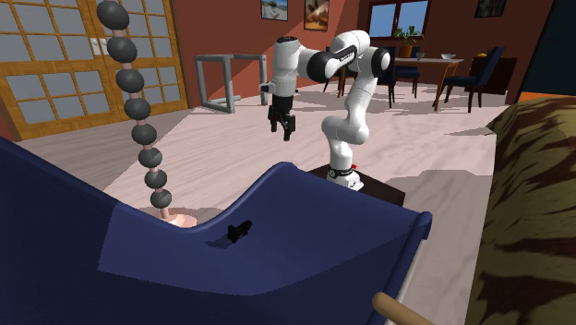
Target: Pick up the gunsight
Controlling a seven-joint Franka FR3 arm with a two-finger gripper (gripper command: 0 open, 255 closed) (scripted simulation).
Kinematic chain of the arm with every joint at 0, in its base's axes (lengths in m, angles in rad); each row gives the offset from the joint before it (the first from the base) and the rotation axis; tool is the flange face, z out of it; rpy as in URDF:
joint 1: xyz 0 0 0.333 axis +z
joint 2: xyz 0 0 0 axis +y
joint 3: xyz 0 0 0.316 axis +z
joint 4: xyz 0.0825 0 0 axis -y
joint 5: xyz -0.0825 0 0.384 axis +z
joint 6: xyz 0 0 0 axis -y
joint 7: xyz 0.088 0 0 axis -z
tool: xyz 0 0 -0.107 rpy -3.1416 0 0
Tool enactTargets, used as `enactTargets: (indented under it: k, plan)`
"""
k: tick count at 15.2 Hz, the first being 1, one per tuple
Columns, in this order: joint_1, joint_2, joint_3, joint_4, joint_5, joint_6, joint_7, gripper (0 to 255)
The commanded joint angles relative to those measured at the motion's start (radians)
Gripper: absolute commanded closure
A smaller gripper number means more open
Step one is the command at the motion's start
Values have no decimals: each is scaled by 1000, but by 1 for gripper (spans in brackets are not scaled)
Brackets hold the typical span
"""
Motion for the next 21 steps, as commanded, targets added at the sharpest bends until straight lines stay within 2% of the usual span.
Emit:
enactTargets:
  k: [1,11,21]
  plan:
    - [7,73,15,22,9,48,19,0]
    - [32,440,67,221,16,203,85,0]
    - [73,824,98,547,-12,248,142,0]
